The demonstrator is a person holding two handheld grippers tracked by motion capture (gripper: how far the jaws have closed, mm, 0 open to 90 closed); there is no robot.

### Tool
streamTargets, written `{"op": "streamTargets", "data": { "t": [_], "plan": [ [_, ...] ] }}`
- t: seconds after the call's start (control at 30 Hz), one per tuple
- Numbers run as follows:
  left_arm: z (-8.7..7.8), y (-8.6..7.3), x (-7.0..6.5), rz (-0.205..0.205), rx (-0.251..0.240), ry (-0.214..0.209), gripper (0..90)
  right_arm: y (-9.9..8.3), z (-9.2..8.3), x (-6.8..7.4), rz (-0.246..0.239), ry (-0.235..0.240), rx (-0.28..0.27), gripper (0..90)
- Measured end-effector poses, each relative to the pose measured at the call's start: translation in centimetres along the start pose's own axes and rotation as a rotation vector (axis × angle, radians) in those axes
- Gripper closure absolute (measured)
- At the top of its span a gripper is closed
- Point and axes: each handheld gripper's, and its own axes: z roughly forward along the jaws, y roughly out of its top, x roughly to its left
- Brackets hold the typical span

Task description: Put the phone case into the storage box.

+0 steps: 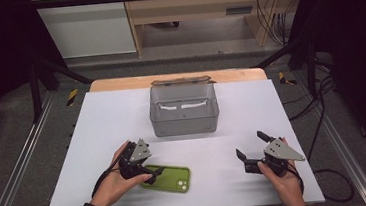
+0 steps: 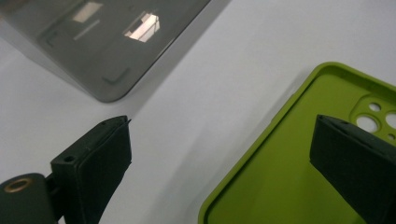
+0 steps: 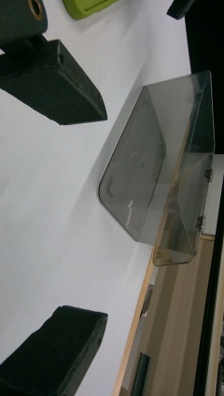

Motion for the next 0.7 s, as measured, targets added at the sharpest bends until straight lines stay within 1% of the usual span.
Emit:
{"op": "streamTargets", "data": {
  "t": [0.07,0.1,0.13,0.17,0.23,0.3,0.37,0.43,0.5,0.53,0.57,0.6,0.7],
  "plan": [
    [0.4,-0.3,0.3,-0.023,0.029,-0.022,5.0,0.0,0.0,0.0,0.000,0.000,0.000,4.7],
    [0.5,-0.4,0.4,-0.021,0.050,-0.021,5.0,0.0,0.0,0.0,0.000,0.001,0.000,4.6],
    [0.5,-0.4,0.4,-0.021,0.050,-0.021,5.1,0.0,0.0,0.0,0.000,0.001,0.000,4.6],
    [0.8,-0.7,0.6,-0.008,0.070,-0.025,5.3,0.0,0.0,0.0,0.000,0.001,0.000,4.7],
    [0.9,-0.9,0.8,-0.015,0.075,-0.048,5.3,0.0,0.0,0.0,0.000,0.000,0.001,4.6],
    [1.0,-1.0,1.0,-0.023,0.071,-0.067,7.3,0.0,0.0,0.0,0.000,0.000,0.001,4.6],
    [1.0,-1.1,1.3,-0.040,0.070,-0.072,12.6,0.0,0.0,0.0,0.000,0.001,0.002,4.6],
    [1.1,-1.1,1.5,-0.055,0.074,-0.075,15.7,0.0,0.0,0.0,0.000,0.001,0.002,4.6],
    [1.1,-1.2,1.5,-0.052,0.075,-0.083,24.0,0.0,0.0,0.0,0.000,0.001,0.002,4.6],
    [1.1,-1.2,1.6,-0.050,0.081,-0.102,26.9,0.0,0.0,0.0,0.001,0.000,0.002,4.6],
    [1.2,-1.2,1.6,-0.044,0.087,-0.108,30.9,0.0,0.0,0.0,0.001,0.000,0.002,4.6],
    [1.2,-1.2,1.7,-0.040,0.095,-0.110,36.0,0.0,0.0,0.0,0.001,0.000,0.002,4.6],
    [1.4,-1.2,1.8,-0.043,0.101,-0.121,46.1,0.0,0.0,0.0,0.000,0.000,0.003,4.6]
  ]
}}
